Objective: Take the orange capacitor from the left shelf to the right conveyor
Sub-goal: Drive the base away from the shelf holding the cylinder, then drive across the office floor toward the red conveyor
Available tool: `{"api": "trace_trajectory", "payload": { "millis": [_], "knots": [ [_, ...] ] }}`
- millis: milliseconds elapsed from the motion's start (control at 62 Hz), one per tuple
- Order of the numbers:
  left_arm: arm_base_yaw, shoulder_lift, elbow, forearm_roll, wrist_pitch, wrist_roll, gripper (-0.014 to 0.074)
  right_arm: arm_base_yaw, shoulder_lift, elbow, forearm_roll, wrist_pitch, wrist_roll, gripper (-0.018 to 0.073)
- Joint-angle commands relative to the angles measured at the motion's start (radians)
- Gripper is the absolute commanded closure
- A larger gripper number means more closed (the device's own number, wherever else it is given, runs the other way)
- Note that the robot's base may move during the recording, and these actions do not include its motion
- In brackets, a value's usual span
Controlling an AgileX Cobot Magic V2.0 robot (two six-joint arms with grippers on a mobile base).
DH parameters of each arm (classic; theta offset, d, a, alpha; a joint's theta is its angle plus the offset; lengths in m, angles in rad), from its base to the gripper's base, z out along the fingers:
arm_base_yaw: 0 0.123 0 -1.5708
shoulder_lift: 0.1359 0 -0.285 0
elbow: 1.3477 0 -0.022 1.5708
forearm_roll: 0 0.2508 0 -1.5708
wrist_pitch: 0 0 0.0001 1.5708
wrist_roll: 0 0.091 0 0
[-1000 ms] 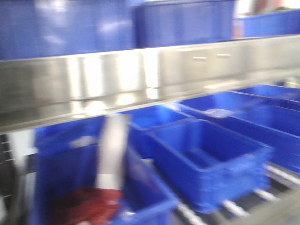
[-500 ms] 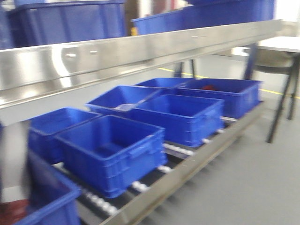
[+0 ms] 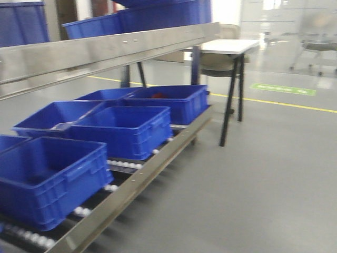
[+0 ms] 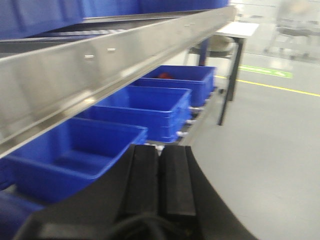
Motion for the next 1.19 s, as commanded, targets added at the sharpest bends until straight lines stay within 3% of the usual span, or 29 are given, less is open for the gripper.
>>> {"api": "trace_trajectory", "payload": {
  "millis": [0,1177],
  "knots": [
    [0.001,-0.011,-0.004,-0.003,-0.083,-0.002,0.0723,-0.008,-0.001,-0.033,-0.012,-0.086,-0.002,0.0462],
    [0.001,-0.011,-0.004,-0.003,-0.083,-0.002,0.0723,-0.008,-0.001,-0.033,-0.012,-0.086,-0.002,0.0462]
  ]
}}
